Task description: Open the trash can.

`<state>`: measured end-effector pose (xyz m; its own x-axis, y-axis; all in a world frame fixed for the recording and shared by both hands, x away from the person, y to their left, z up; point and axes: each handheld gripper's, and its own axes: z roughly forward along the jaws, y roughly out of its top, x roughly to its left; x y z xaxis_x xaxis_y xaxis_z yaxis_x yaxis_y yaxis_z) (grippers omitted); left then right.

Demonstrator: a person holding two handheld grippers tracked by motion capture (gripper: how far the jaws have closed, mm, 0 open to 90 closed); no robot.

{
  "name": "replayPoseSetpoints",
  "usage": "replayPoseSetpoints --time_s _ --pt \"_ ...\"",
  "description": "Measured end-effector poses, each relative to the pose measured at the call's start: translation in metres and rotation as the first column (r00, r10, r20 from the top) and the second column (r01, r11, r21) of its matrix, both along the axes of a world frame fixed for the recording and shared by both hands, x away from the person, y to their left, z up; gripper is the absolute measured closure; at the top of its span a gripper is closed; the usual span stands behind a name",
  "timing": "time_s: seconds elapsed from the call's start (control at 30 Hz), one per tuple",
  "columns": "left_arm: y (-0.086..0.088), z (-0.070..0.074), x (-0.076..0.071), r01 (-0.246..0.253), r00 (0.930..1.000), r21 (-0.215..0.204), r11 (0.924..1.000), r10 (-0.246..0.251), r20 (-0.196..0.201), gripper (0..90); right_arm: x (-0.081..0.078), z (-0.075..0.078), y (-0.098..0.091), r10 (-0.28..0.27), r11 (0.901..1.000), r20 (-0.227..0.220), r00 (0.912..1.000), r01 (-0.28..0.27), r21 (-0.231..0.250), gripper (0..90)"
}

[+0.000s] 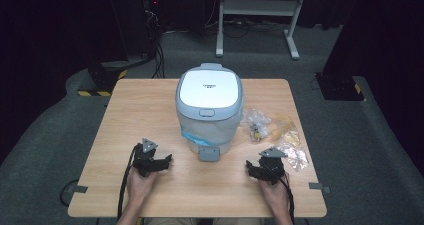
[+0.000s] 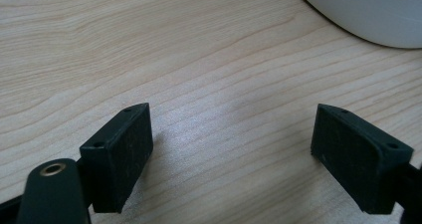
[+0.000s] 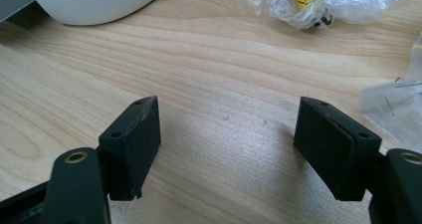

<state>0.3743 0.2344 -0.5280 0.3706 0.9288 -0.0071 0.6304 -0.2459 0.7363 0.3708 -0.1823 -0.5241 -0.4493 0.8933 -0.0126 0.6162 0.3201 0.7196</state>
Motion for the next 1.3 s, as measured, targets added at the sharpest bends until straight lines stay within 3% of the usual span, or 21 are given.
replayPoseSetpoints --time_s 0.17,0.53,0.9,1.3 --pt "-0.002 0.0 0.0 -0.022 0.9998 0.004 0.9997 0.022 -0.002 15.5 0.0 0.0 0.0 0.0 1.0 0.0 1.0 0.0 0.0 26.2" --pt "-0.002 0.0 -0.001 -0.018 0.9998 0.008 0.9998 0.018 -0.004 15.5 0.0 0.0 0.0 0.0 1.0 0.0 1.0 0.0 0.0 26.2" --pt "-0.01 0.003 -0.005 0.022 0.9996 0.027 0.9994 -0.022 -0.016 14.8 0.0 0.0 0.0 0.001 1.0 0.0 1.0 -0.001 0.0 26.2" --pt "-0.039 0.014 -0.005 0.081 0.9967 -0.028 0.9963 -0.081 -0.002 11.9 0.0 0.0 0.0 0.001 1.0 0.0 1.0 -0.001 0.0 26.2"
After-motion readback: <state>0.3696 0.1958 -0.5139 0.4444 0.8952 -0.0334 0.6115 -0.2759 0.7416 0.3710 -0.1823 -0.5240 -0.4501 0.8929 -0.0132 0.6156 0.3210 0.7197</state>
